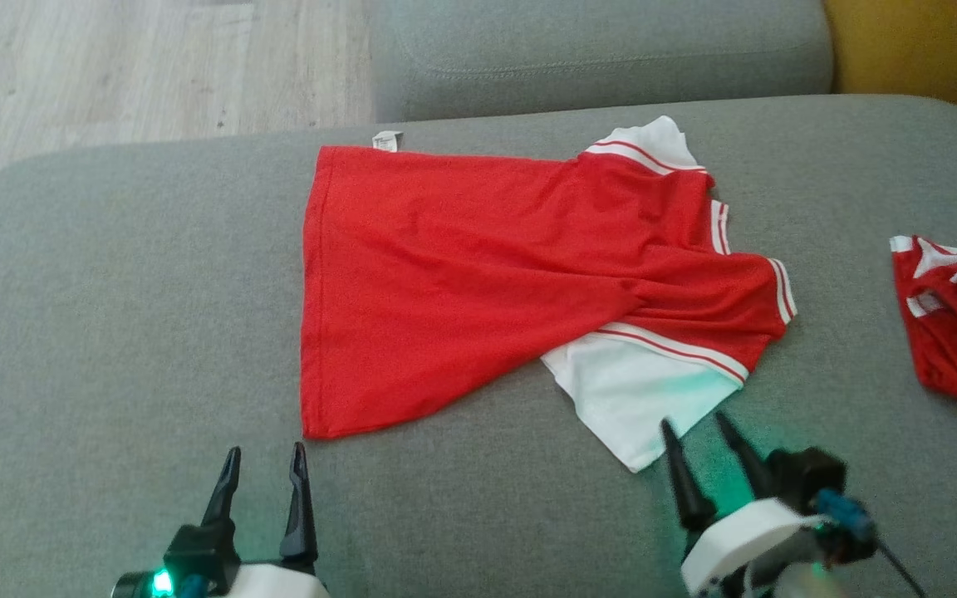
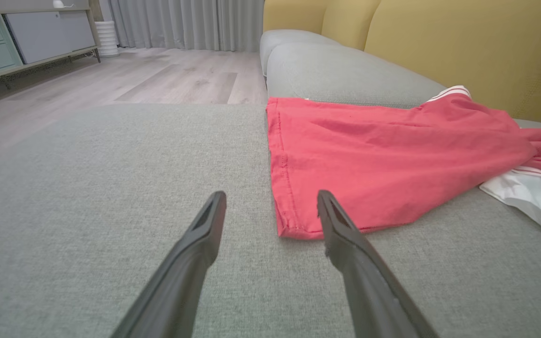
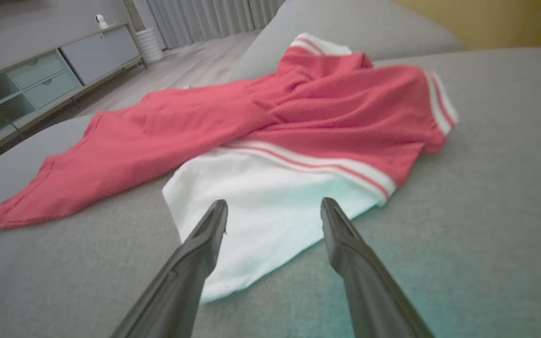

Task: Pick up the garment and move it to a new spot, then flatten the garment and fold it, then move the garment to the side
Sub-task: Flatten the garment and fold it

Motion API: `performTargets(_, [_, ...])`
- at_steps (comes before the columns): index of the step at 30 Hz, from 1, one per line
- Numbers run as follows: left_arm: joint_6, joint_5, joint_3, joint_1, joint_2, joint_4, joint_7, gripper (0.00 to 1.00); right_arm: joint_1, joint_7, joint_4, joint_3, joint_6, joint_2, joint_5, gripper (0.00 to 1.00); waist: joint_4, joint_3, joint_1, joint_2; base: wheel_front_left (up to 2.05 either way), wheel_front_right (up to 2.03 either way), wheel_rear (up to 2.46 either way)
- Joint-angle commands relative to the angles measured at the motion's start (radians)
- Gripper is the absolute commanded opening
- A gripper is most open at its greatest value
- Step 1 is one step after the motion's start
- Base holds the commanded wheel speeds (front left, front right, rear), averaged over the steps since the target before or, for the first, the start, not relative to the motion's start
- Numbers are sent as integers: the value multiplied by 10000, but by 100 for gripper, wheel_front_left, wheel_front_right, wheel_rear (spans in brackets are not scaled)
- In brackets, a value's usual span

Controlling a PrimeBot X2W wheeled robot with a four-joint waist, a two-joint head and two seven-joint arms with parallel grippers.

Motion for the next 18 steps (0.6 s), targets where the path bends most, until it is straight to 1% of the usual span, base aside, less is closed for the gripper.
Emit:
performTargets(1, [4,28,224,-261,18,-321,-95,100,-237,-65,-70,410,35,1,181,100,75,92,1,-1,0,0,0])
performTargets(6, [-20,-25,80,-324,18,-276,-95,100,-455,-65,1126,1445,35,2,850,100,256,265,1,-1,0,0,0])
performTargets(9, [-46,-23,50,-356,18,-224,-95,100,-559,-65,1672,1808,35,2,1178,100,347,307,1,-1,0,0,0])
performTargets(18, [-82,65,77,-383,18,-201,-95,100,-819,-65,1986,2303,35,2,2675,100,419,400,1,-1,0,0,0])
